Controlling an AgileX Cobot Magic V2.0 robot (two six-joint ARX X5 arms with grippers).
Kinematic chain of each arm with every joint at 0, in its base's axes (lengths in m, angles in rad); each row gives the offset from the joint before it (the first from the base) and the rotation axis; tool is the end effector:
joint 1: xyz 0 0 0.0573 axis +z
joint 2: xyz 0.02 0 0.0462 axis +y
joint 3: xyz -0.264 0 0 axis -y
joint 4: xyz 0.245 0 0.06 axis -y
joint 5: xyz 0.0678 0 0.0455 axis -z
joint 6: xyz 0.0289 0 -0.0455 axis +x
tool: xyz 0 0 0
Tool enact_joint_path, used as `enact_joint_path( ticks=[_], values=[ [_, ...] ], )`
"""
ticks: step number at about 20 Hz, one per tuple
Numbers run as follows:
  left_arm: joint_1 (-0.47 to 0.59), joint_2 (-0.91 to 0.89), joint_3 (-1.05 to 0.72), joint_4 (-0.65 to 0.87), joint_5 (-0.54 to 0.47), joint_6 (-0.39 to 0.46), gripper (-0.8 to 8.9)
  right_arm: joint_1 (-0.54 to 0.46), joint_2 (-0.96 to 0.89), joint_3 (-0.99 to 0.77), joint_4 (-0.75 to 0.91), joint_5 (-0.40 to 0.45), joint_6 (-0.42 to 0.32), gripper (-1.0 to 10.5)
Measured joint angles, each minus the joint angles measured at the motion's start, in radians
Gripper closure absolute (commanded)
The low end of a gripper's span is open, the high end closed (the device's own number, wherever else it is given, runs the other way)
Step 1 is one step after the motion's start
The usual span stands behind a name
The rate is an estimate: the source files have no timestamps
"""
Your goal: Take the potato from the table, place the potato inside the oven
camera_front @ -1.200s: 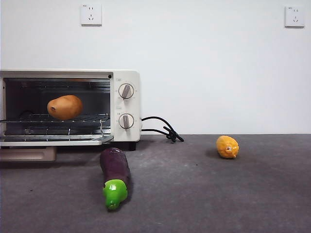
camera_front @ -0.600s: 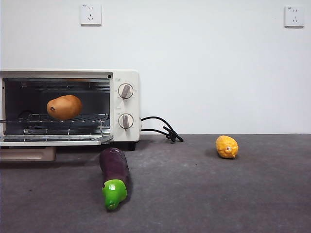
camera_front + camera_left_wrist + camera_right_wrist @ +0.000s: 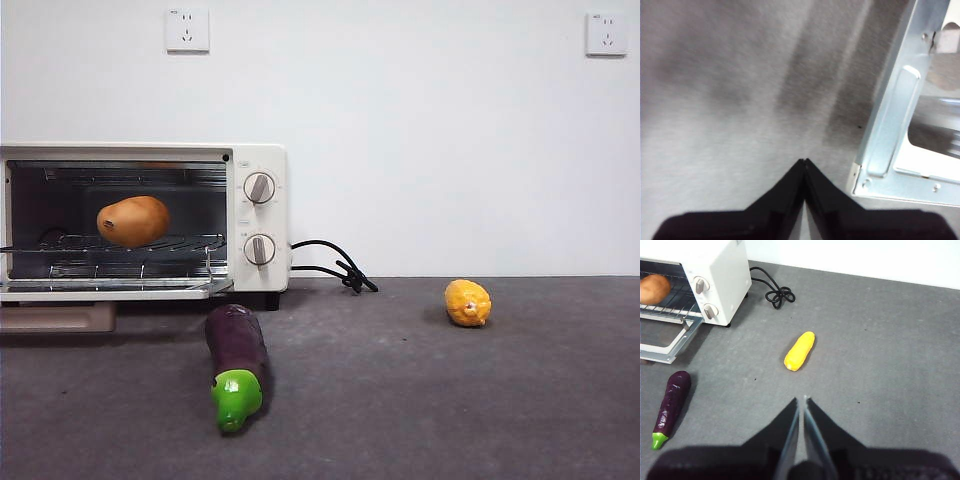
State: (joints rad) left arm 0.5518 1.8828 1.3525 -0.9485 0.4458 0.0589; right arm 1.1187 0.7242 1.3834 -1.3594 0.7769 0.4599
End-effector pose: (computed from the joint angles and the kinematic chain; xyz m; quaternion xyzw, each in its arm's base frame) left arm 0.3057 0.1736 0.1891 -0.3005 0.5926 0.0217 0.7470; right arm 0.0387 0.0332 0.4189 -0.0602 0.2313 0.1099 0.9648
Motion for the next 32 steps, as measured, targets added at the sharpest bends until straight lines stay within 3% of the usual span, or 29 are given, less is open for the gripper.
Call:
enact_joint_path(
  ticks=[10, 20, 32],
  values=[
    [-0.029, 0.058, 0.000, -0.053, 0.074, 0.003, 8.22, 0.000, 0.000, 0.000, 0.000, 0.050, 0.000, 9.2],
    [-0.066, 0.058, 0.000, -0.049, 0.060, 0.009, 8.22, 0.000, 0.000, 0.000, 0.000, 0.050, 0.000, 9.2],
    [-0.044, 0.058, 0.000, -0.021, 0.311, 0.008, 8.21, 0.000, 0.000, 0.000, 0.000, 0.049, 0.000, 9.2]
  ],
)
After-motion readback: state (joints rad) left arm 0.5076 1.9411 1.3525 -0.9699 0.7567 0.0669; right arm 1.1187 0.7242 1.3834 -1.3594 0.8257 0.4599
